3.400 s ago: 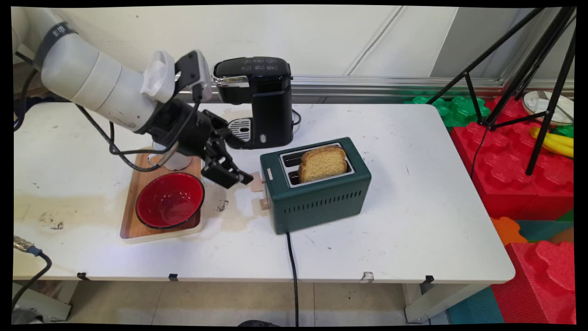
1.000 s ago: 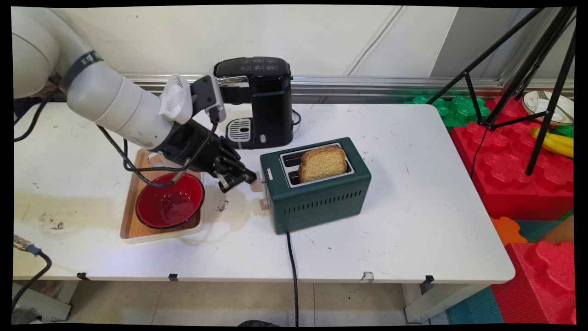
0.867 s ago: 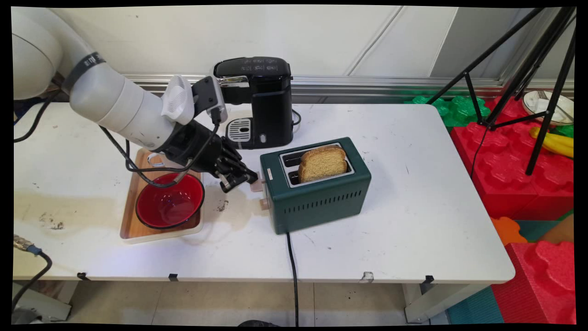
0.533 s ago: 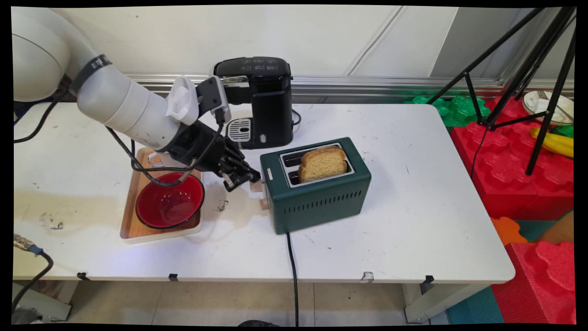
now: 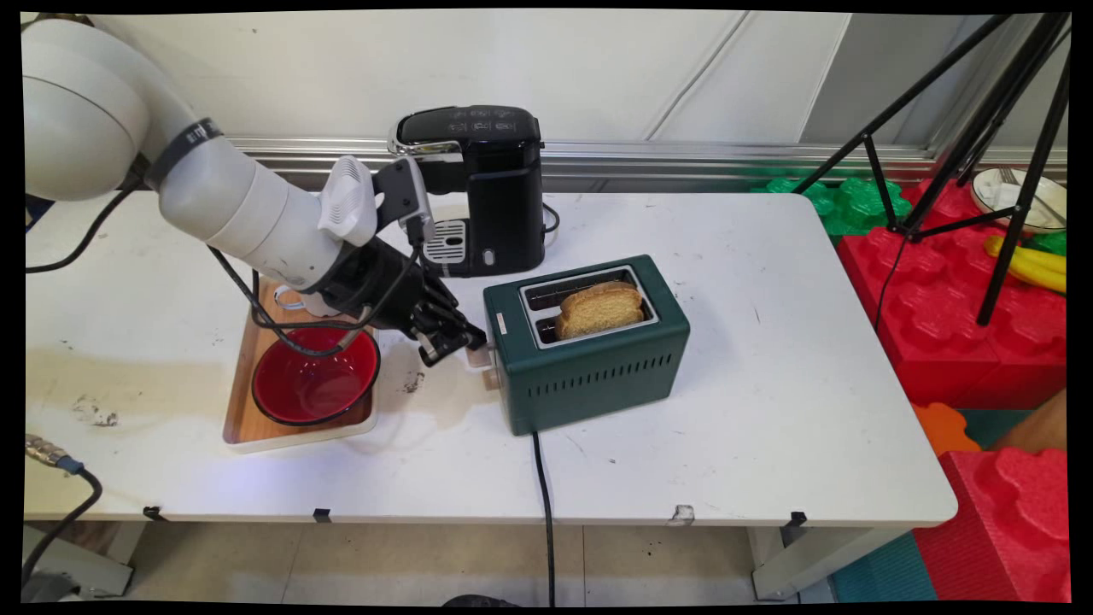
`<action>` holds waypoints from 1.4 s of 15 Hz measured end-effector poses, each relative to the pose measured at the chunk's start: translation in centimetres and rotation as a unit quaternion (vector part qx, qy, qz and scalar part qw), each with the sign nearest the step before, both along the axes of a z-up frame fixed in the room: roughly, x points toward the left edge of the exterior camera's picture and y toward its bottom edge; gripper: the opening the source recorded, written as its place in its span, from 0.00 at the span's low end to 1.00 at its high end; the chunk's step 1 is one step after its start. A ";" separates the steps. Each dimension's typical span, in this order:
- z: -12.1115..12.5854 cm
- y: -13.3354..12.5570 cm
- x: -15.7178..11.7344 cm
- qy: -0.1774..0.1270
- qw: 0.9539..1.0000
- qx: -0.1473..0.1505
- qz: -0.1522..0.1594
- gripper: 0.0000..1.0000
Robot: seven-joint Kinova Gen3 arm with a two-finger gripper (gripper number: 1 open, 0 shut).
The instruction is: Press the toaster switch
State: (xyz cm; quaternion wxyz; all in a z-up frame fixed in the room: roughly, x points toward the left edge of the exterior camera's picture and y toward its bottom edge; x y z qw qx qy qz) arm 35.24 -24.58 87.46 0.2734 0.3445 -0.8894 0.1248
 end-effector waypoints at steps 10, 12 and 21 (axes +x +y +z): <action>-1.0 -0.3 -0.1 0.002 1.000 0.006 -0.007 0.00; -1.2 -0.4 -0.1 0.002 1.000 0.007 -0.009 0.00; -1.8 -0.5 0.2 0.001 1.000 0.010 -0.010 0.00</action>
